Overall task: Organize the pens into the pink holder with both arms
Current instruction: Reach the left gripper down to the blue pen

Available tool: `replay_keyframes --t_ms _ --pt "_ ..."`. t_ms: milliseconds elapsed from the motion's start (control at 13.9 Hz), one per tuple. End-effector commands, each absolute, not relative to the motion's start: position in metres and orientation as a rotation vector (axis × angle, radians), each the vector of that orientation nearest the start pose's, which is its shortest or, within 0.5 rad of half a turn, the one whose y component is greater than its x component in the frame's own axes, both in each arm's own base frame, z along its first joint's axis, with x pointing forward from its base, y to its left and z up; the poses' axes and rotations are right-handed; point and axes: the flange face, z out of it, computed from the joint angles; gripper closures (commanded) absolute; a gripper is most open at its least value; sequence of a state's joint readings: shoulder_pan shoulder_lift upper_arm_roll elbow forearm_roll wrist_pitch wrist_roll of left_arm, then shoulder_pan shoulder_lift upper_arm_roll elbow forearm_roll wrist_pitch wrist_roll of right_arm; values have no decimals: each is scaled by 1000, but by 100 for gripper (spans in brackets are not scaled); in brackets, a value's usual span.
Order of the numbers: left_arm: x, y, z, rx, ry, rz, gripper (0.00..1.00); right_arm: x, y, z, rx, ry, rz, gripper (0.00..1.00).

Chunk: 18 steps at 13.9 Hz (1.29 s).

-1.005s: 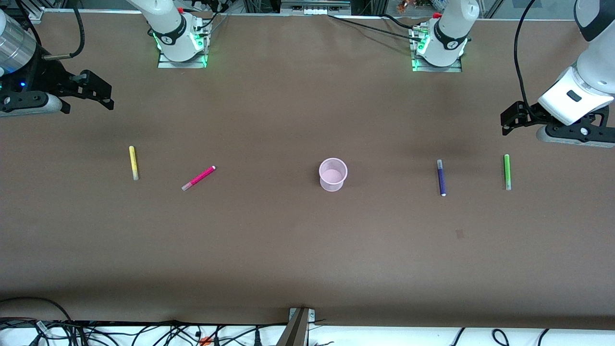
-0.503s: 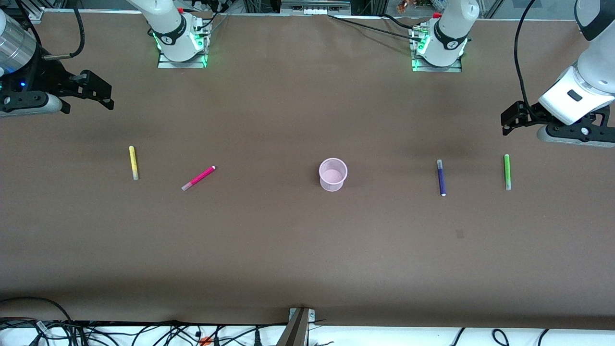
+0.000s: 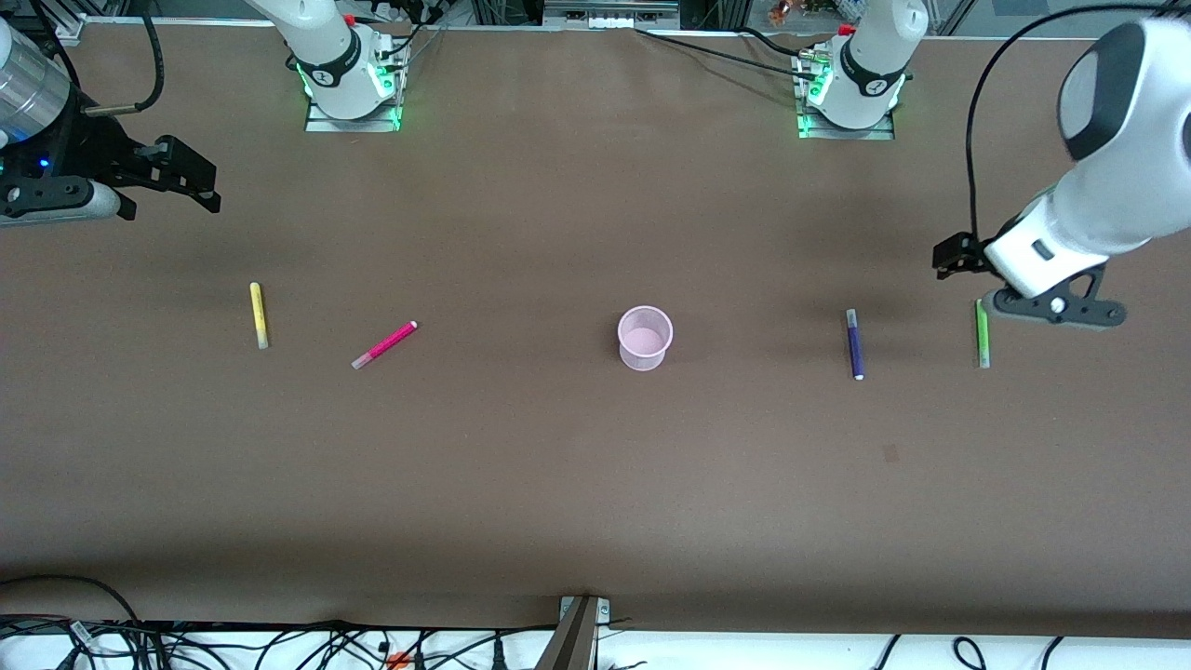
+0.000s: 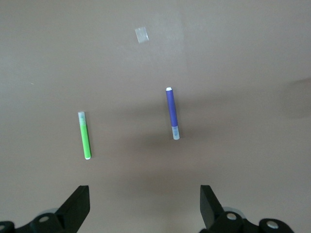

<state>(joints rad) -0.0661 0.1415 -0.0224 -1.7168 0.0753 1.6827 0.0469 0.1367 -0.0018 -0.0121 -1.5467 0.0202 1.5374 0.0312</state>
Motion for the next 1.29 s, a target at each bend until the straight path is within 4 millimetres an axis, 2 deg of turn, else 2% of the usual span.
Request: replay_keyframes --t_ms 0,287,431,574,718,862,1005,1221 --pt "599 -46 443 -3040 253 310 0 540 72 638 -3103 -164 1 0" --pt "605 -48 387 -3053 189 226 0 539 73 639 -3103 -166 4 0" --pt "598 -49 350 -3061 173 171 0 539 71 639 -3103 -161 4 0" --pt "583 -48 310 -3070 166 79 0 539 71 639 -3103 -161 4 0" --pt "576 -52 282 -3082 83 -26 0 540 71 638 -3104 -161 6 0" --pt "580 -60 249 -3083 84 -6 0 539 71 639 -3104 -161 6 0" --pt "586 -65 219 -3097 99 -84 0 539 71 639 -3103 -161 4 0" --pt "588 -67 198 -3100 123 -94 0 540 71 638 -3103 -159 2 0"
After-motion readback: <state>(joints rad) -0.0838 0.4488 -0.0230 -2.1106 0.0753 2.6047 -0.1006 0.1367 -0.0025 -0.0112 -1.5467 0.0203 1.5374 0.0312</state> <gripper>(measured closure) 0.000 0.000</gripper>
